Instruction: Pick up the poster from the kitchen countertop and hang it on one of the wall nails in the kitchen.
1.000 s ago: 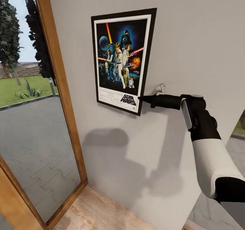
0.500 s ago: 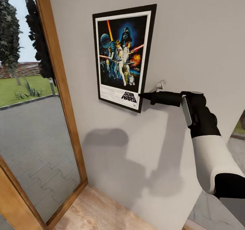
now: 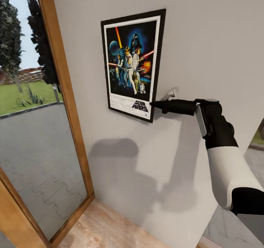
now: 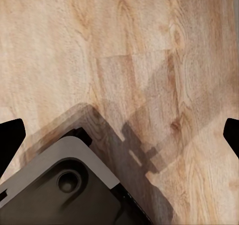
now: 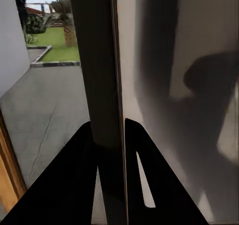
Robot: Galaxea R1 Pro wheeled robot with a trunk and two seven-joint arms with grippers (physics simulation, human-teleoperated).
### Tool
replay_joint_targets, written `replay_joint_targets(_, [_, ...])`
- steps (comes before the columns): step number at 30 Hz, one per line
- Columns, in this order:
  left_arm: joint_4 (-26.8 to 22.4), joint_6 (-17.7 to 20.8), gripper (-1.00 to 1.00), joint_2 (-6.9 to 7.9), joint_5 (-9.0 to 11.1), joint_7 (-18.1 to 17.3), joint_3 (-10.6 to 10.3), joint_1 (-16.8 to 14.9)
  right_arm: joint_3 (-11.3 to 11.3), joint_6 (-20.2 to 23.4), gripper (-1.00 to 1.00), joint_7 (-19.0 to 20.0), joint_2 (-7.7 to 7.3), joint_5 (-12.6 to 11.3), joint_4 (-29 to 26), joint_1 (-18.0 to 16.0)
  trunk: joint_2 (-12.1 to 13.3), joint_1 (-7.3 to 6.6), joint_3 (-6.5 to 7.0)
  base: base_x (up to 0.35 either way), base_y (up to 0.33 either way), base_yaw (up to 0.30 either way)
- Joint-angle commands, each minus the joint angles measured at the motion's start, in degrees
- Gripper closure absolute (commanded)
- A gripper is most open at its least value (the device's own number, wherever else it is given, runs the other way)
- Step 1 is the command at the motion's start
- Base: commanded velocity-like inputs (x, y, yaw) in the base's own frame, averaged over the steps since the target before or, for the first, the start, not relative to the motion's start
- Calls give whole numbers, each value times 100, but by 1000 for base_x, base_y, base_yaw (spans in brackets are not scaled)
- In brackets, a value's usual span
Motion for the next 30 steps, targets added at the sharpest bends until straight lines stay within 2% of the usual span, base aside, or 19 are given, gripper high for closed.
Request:
replay_joint_targets(1, [-20, 42, -100, -3, 57, 34, 3, 3, 0, 58, 100, -7, -3, 45, -8, 3, -10, 3, -10, 0, 0, 0])
replay_joint_targets(5, [-23, 53, -100, -7, 58, 33, 7, 3, 15, 82, 100, -134, -10, 89, -18, 17, -10, 3, -10, 0, 0, 0])
replay_joint_targets(6, [-24, 54, -100, -9, 58, 33, 7, 3, 18, 89, 100, -525, -10, 90, -23, 20, -10, 3, -10, 0, 0, 0])
replay_joint_targets(16, [-23, 55, -100, -8, 59, 33, 8, 3, 19, 139, 100, -545, -11, 67, -29, 27, -10, 3, -10, 0, 0, 0])
replay_joint_targets(17, [-55, 66, -100, 25, 91, 0, 10, 35, 94, 178, 100, -262, 27, -67, -72, -6, -7, 1, -9, 0, 0, 0])
replay_joint_targets(18, [-67, 68, -100, 57, 94, -1, 9, 38, 127, 184, 100, -228, 60, -87, -105, -38, -7, 1, -9, 0, 0, 0])
replay_joint_targets(24, [-68, 69, -100, 88, 94, -1, 9, 38, 147, 185, 100, -210, 88, -87, -204, -232, -7, 1, -9, 0, 0, 0])
replay_joint_targets(30, [-68, 69, -100, 88, 94, -1, 9, 38, 147, 185, 100, -210, 88, -87, -204, -238, -7, 1, -9, 0, 0, 0])
